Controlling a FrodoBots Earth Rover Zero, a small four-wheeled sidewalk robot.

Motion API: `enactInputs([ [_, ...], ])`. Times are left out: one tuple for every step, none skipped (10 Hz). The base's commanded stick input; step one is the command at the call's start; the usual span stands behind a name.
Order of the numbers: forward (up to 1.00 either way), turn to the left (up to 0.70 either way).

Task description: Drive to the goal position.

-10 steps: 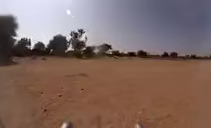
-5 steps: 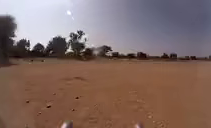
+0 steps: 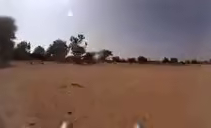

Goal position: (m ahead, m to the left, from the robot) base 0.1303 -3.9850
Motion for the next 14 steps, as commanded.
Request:
enactInputs([
  [0.70, 0.00],
  [0.70, 0.00],
  [0.70, 0.00],
  [0.70, 0.00],
  [0.70, 0.00],
  [0.70, 0.00],
  [0.70, 0.00],
  [0.70, 0.00],
  [0.70, 0.00],
  [0.70, 0.00],
  [0.70, 0.00],
  [0.70, 0.00],
  [0.70, 0.00],
  [0.70, 0.00],
])
